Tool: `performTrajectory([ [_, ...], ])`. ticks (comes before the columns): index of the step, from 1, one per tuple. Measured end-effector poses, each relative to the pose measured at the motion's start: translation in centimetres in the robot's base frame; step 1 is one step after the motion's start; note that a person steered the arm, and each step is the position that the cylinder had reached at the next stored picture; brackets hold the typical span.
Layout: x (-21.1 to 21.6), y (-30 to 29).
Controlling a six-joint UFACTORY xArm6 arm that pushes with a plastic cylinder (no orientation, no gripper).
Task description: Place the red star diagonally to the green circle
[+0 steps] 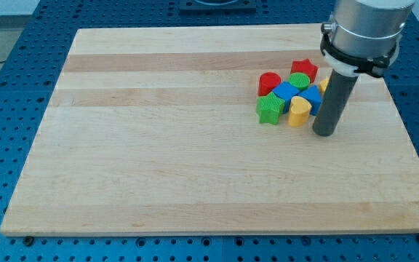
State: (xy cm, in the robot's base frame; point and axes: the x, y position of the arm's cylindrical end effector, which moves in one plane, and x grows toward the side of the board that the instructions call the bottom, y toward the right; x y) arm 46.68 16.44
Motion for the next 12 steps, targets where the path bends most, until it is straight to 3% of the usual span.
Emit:
performTrajectory([
  [2,-0.2,1.0],
  [3,-1.9,5.3],
  [5,-3.6,-0.3],
  [7,-11.2,-7.3],
  [8,-12.9,-6.3],
  [10,-11.1,-3.8],
  [12,-14.6,2.1],
])
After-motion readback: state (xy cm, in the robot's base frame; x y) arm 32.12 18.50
